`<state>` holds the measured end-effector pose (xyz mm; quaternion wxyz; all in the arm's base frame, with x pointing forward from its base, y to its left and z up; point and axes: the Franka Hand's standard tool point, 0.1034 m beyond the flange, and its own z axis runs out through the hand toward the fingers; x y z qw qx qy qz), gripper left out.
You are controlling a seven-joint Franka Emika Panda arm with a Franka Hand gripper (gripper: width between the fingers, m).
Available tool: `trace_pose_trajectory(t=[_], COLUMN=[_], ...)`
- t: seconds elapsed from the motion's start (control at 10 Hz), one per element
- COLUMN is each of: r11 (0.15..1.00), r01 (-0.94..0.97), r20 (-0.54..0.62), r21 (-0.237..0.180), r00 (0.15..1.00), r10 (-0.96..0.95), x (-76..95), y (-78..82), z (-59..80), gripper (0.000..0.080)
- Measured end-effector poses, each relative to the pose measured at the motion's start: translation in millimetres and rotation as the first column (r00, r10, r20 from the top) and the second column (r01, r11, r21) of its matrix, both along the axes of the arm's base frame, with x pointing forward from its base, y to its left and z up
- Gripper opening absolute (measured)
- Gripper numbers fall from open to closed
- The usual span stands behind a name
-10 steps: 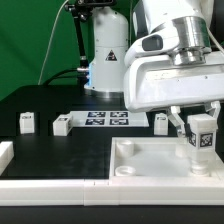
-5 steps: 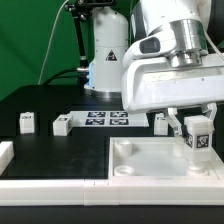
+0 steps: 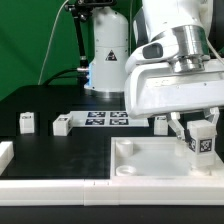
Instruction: Assemble one leg
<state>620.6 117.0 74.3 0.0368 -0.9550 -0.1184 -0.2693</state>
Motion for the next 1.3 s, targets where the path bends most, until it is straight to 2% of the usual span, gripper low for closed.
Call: trace_pose_trajectory(t=[0.2,0.3,0.4,0.5,0.6,0.7,1.2,1.3], r11=[1.000,1.000,1.000,1.000,1.000,1.000,1.000,1.000], r01=[0.001,0.001,0.001,0.001,0.001,0.001,0.001,-0.005], r20=[0.004,0.004,0.004,0.004,0.004,0.004,0.004,-0.029], r21=[0.000,0.000,0.000,0.000,0.000,0.000,0.000,-0.002], r00=[1.000,1.000,1.000,1.000,1.000,1.000,1.000,1.000], r10=[-0.001,-0.001,-0.001,-0.001,-0.001,-0.001,-0.001,0.005], x=[0.8,0.8,0.8,0.8,0.7,0.7,1.0,2.4], y=[-0.1,-0.3,-0.3,-0.3,-0.3,-0.3,-0.3,-1.1], z=[0.2,0.1,0.1,0.1,0.1,0.1,0.6,4.5], gripper=[0.0291,0.0373,0.0509,0.0509,0.0617,0.0644,0.0649,0.0649])
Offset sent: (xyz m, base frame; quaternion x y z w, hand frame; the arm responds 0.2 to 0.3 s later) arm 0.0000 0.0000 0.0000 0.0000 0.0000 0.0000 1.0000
